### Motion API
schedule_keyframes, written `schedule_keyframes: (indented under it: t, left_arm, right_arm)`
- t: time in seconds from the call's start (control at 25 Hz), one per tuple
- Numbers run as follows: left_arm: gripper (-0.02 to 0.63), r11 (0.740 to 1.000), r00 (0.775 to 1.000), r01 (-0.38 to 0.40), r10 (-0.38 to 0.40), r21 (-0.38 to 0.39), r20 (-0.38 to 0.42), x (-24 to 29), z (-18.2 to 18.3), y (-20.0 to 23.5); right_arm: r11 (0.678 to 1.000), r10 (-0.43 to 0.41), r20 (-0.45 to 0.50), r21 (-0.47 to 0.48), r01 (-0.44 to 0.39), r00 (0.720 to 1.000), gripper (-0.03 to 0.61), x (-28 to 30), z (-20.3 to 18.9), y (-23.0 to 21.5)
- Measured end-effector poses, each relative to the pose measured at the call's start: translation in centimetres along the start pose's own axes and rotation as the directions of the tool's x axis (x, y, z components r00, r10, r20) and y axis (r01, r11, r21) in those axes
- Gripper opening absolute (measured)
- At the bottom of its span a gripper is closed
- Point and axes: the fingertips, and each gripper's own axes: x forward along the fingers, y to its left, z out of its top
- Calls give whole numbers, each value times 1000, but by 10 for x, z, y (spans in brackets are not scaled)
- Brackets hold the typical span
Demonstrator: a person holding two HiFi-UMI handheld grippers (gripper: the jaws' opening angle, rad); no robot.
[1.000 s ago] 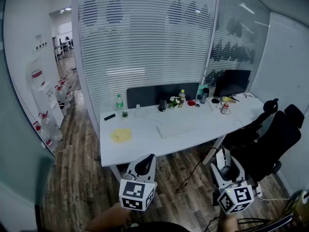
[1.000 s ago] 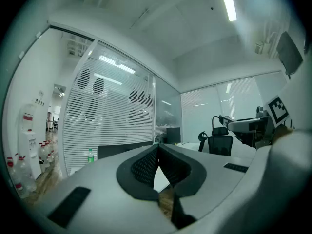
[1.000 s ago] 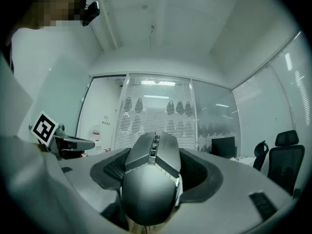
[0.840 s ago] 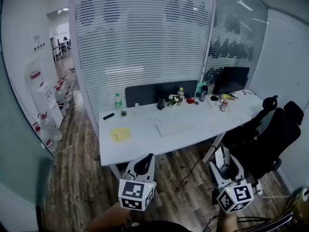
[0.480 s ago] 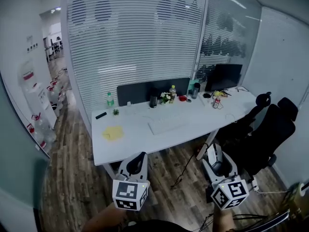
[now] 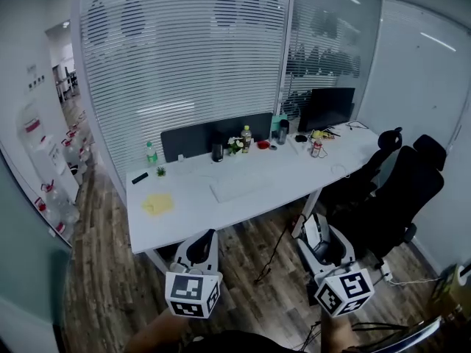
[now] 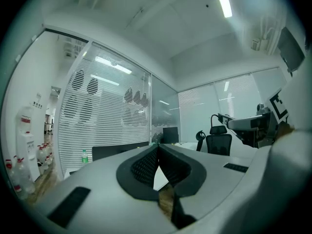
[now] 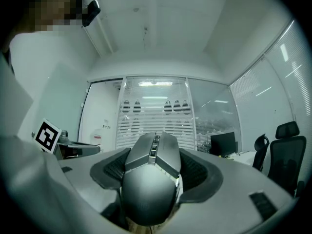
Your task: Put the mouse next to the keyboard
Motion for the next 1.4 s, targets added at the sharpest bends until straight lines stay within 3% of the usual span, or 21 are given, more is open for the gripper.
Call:
schedule_keyframes:
  t: [0.28, 0.68, 1.0, 1.4]
  left_arm:
    - [29, 998, 999, 51, -51, -34, -8, 31, -4, -48]
    - [29, 998, 998, 55, -54, 13, -34, 73, -17, -92]
    - [29, 994, 994, 105, -105, 14, -9, 146, -21, -72]
    - [29, 983, 983, 179, -180, 27, 41, 247, 7, -25]
  right_arm:
    - [1000, -1, 15, 7, 0, 1000, 304, -24, -4, -46]
    - [1000, 1, 8, 25, -1, 1000, 304, -30, -17, -101]
    - [999, -52, 3, -2, 52, 999, 304, 22, -23, -129]
    - [992, -124, 9, -10, 124, 992, 304, 117, -12, -157]
